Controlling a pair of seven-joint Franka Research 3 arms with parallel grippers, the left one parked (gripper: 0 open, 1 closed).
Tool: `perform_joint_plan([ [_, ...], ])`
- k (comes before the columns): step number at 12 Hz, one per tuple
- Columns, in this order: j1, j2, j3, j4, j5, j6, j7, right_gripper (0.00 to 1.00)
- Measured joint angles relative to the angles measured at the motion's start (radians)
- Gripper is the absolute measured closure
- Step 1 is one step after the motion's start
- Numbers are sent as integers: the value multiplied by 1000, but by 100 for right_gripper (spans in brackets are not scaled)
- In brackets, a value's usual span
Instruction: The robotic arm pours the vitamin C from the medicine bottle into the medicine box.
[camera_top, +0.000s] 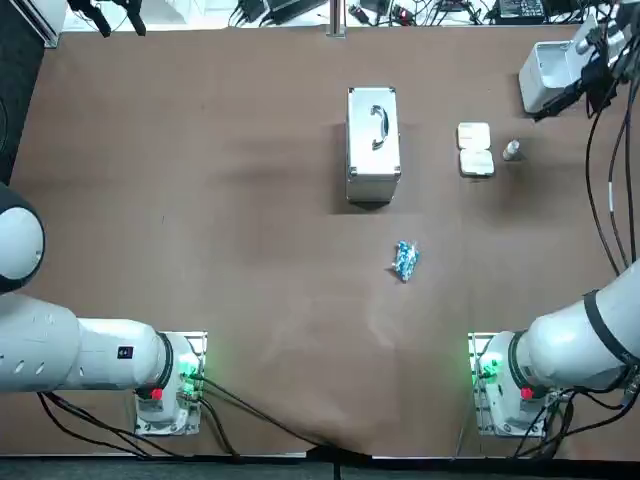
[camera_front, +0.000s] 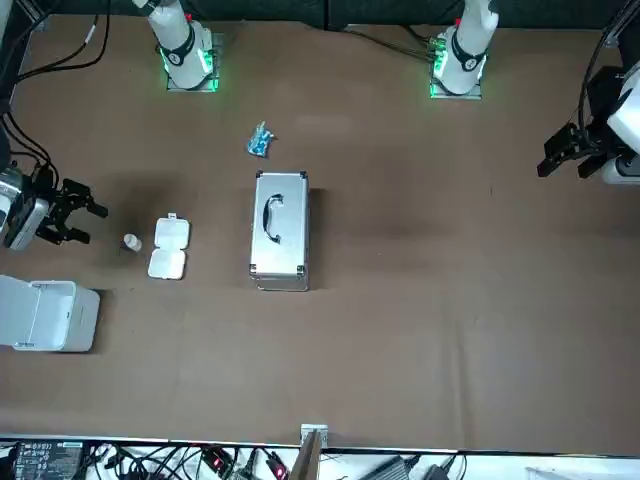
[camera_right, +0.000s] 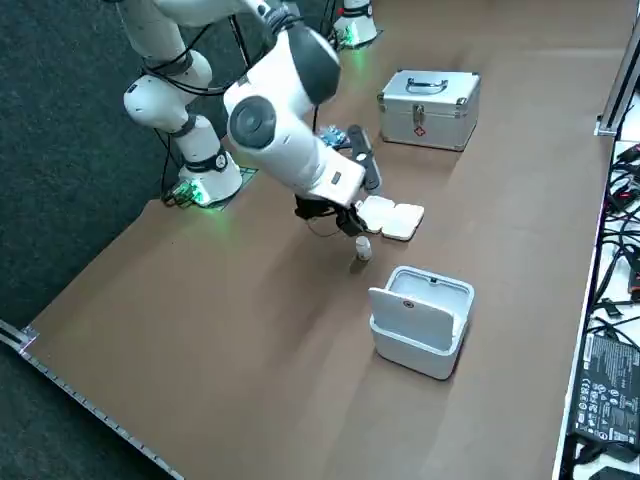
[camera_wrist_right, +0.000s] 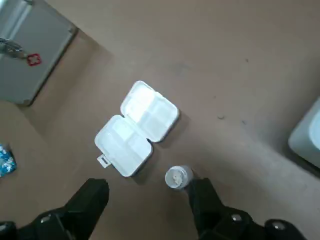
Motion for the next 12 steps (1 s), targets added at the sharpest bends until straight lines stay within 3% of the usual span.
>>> perform_joint_plan([
  [3, 12, -8, 29, 50, -109, 1, 183, 0],
  [8, 26, -102, 134, 76, -342, -1, 559, 0],
  [12, 83, -184, 162, 76, -478, -13, 841, 0],
])
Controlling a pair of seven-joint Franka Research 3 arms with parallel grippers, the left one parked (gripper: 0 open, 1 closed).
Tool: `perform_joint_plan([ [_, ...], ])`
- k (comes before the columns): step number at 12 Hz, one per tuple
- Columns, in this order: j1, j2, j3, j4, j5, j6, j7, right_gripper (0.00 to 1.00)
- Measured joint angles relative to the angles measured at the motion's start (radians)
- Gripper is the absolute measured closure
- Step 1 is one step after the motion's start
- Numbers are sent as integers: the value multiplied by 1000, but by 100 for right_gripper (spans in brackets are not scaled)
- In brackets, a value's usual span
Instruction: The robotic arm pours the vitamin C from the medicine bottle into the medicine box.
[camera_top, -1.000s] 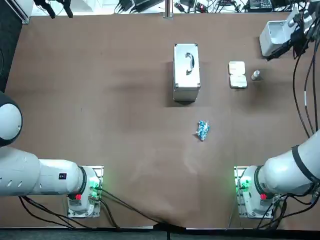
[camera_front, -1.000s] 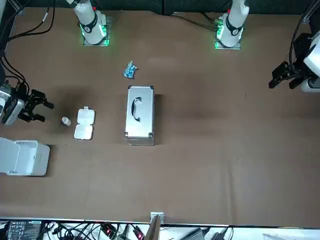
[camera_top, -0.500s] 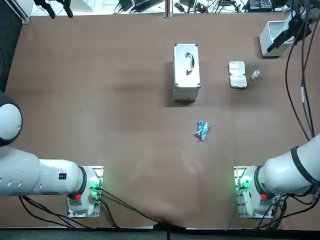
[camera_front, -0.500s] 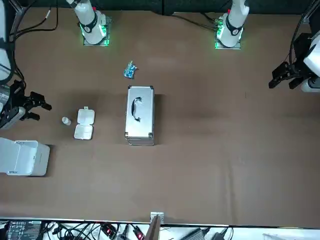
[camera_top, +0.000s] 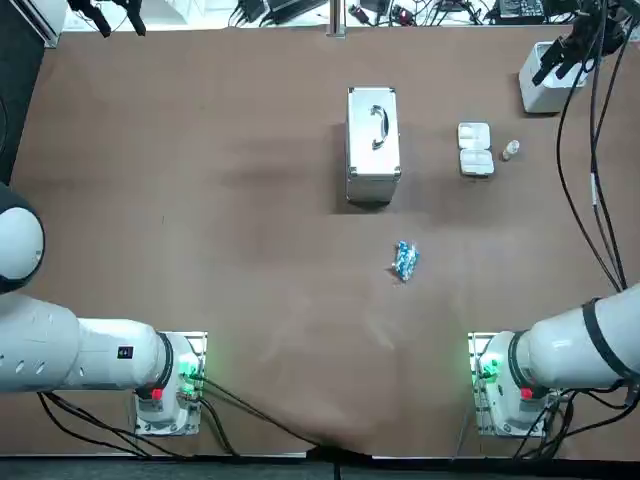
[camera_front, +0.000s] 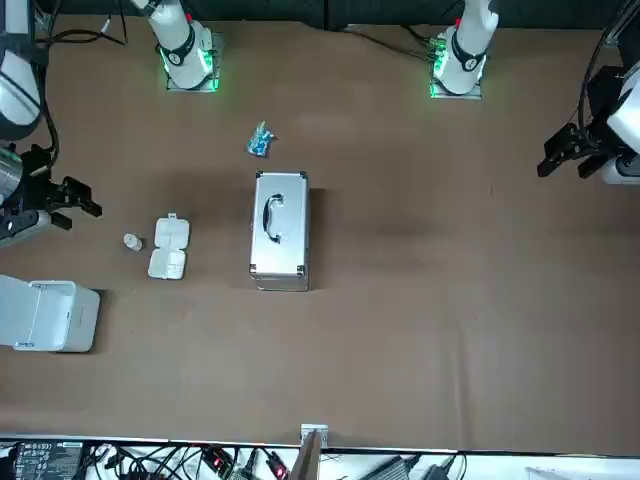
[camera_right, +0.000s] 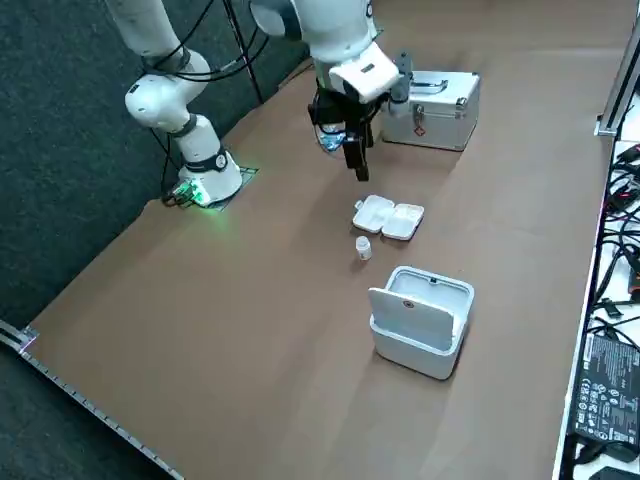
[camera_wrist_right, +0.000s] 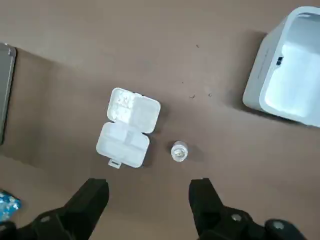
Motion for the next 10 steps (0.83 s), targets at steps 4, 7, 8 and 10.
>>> perform_joint_plan([
  [4, 10, -49, 37, 6, -65, -60, 143, 0],
  [7, 10, -71, 68, 76, -117, -165, 220, 0],
  [8, 10, -75, 72, 107, -126, -202, 240, 0],
  [10, 10, -81, 74, 148, -131, -252, 258, 0],
])
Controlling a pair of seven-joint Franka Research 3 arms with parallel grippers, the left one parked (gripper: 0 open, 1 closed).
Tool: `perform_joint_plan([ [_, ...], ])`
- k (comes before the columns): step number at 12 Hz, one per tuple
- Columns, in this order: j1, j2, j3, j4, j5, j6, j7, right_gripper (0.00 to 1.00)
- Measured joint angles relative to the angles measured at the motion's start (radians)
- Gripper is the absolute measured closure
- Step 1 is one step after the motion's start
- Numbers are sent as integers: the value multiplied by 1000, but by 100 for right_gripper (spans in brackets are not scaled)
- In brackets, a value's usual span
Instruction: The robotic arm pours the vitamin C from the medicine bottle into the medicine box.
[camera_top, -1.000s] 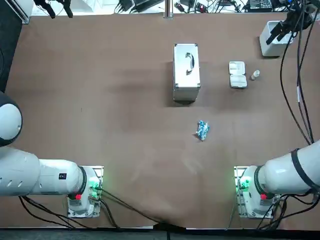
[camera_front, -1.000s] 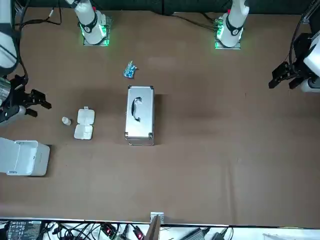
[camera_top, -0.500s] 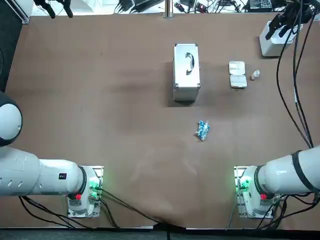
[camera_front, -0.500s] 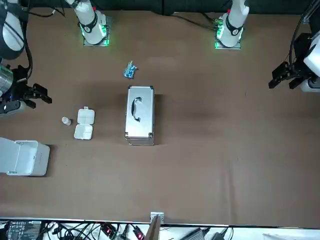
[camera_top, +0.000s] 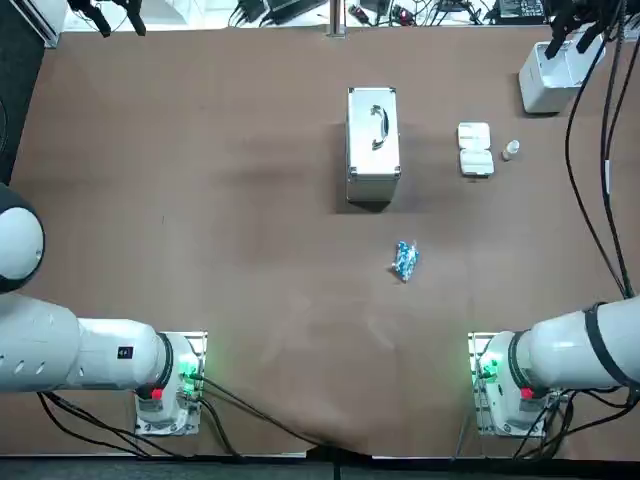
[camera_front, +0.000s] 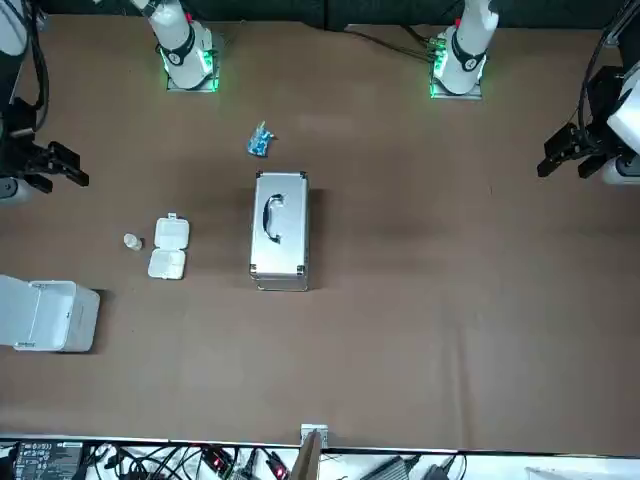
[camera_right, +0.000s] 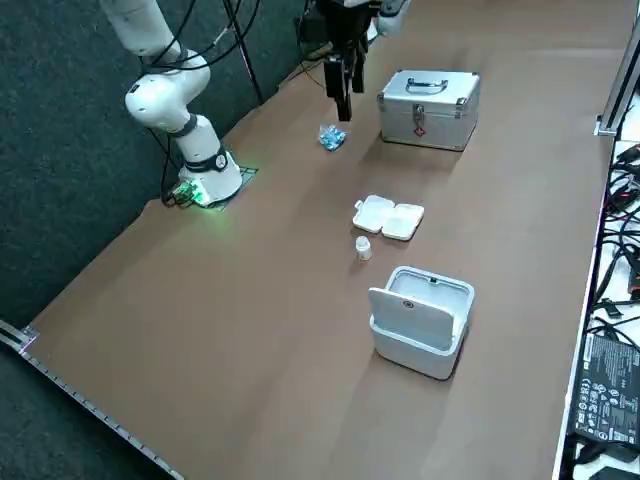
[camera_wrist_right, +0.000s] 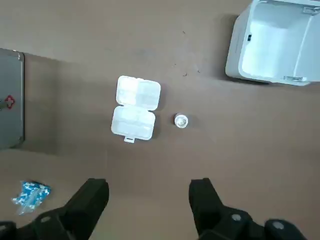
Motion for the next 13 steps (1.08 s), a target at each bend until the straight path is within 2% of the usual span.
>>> perform_joint_plan([
  [7, 5, -22, 2, 20, 0, -65, 110, 0],
  [13, 7, -29, 5, 63, 0, -88, 118, 0],
])
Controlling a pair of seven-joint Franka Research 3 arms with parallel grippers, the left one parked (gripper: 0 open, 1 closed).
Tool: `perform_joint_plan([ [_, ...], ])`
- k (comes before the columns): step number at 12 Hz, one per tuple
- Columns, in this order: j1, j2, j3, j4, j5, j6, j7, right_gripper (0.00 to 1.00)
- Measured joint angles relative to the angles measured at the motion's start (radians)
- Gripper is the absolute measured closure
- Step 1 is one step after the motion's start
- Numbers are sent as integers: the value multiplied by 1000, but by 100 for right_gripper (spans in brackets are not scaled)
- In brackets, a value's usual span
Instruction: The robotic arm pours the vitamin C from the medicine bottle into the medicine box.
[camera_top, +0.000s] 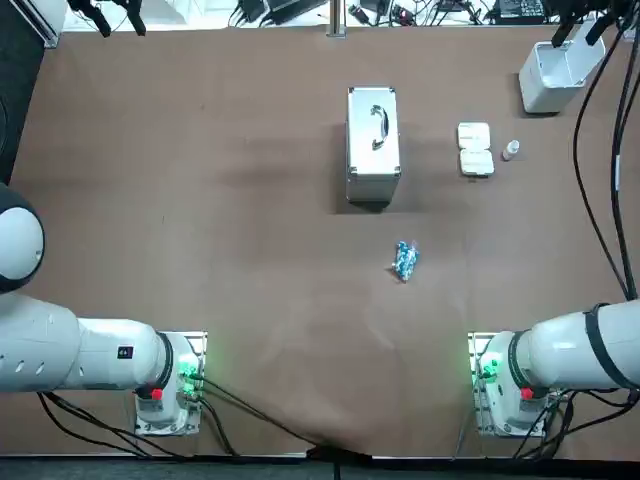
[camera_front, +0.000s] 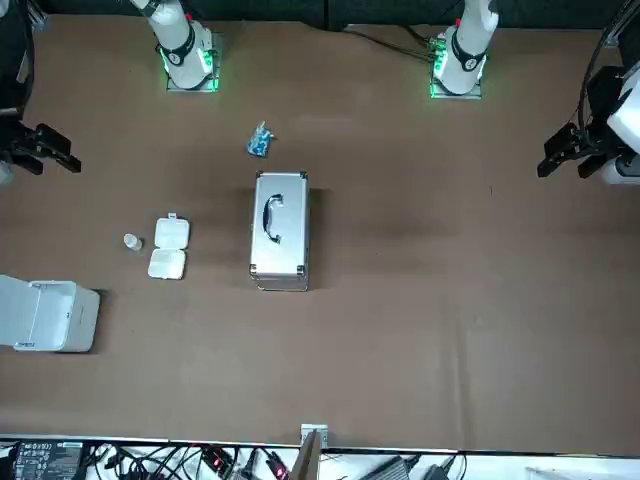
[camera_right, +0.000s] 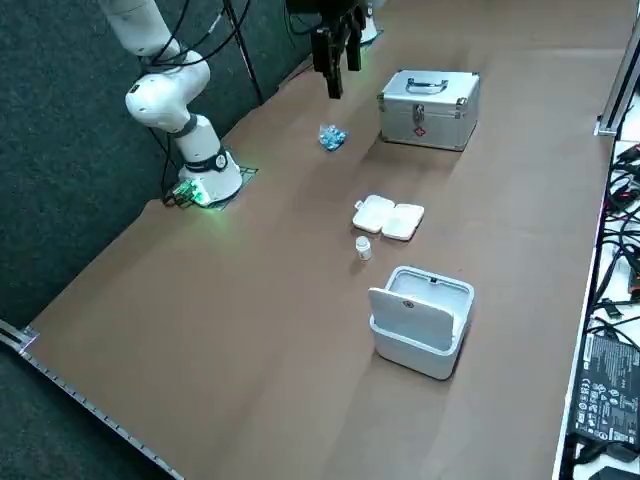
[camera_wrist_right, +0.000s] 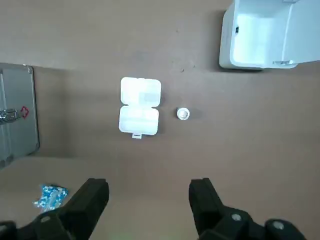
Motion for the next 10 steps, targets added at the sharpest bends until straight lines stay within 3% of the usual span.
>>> perform_joint_plan([
  [10, -1, -1, -5, 39, 0, 2, 12, 0],
])
